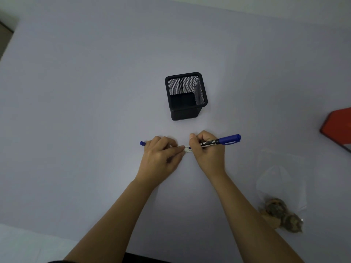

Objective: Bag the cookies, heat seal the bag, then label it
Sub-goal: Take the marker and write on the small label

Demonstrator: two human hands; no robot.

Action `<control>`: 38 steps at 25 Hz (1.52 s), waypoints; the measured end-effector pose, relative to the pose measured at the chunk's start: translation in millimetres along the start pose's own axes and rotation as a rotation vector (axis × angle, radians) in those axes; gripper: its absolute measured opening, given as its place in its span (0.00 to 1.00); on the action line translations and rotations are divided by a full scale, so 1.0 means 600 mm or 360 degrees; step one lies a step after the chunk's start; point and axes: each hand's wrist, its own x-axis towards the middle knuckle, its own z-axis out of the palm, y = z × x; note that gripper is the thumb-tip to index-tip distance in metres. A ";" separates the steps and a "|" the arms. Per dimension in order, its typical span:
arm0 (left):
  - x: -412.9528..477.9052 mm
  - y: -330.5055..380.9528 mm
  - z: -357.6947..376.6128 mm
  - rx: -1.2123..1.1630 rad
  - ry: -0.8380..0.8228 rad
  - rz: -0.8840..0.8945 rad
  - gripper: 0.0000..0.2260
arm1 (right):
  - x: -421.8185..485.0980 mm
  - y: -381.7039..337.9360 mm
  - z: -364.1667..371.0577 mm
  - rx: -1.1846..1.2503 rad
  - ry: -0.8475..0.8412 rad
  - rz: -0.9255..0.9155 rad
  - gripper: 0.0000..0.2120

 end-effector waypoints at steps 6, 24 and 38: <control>0.000 0.004 -0.002 -0.0001 0.0023 -0.0026 0.07 | -0.001 -0.002 -0.001 -0.0039 0.0000 -0.0005 0.15; 0.006 0.005 -0.002 -0.0131 0.0011 -0.0197 0.05 | -0.001 0.003 0.001 0.0035 0.0021 -0.0038 0.14; 0.005 0.003 -0.002 -0.0147 0.0029 -0.0163 0.05 | -0.008 0.015 0.008 -0.0151 0.0144 -0.0327 0.16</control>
